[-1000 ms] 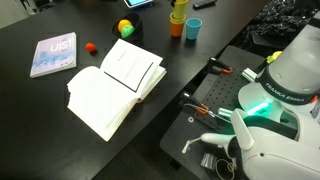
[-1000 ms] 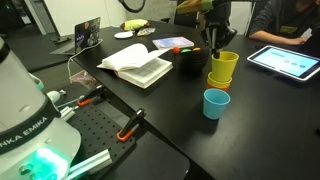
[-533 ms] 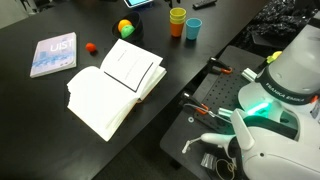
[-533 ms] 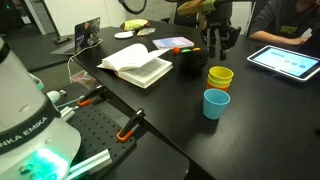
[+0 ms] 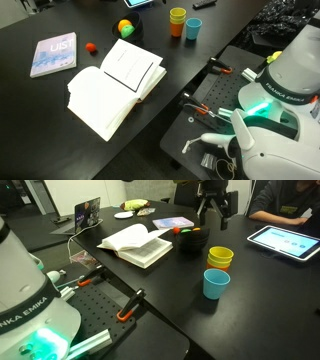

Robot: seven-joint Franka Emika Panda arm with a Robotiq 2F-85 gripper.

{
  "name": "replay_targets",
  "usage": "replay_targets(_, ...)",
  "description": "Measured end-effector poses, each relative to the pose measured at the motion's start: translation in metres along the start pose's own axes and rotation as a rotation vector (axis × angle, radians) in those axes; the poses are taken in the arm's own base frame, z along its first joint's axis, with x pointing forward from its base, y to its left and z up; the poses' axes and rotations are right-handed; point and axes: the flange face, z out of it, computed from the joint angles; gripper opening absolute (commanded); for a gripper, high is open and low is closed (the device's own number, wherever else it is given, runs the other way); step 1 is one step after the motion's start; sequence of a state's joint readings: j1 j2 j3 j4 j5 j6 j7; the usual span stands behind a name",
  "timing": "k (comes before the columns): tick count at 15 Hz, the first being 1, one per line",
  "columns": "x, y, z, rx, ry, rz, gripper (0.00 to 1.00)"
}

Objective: Stack up the cups on the table

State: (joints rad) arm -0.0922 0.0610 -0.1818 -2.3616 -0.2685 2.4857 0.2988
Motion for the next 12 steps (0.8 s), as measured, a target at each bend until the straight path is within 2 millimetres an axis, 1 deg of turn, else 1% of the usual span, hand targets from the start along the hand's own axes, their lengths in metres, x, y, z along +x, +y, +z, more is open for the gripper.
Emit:
replay_targets(3, -0.016, 0.003, -0.011, 0.081, -0.008, -0.033, 0.99)
replay_targets(5, -0.031, 0.008, -0.01, 0.121, -0.029, -0.057, 1.0)
replay_targets(9, -0.063, 0.02, 0.009, 0.135, -0.082, -0.119, 1.0)
replay_targets(12, -0.081, 0.026, 0.026, 0.122, -0.123, -0.163, 1.0)
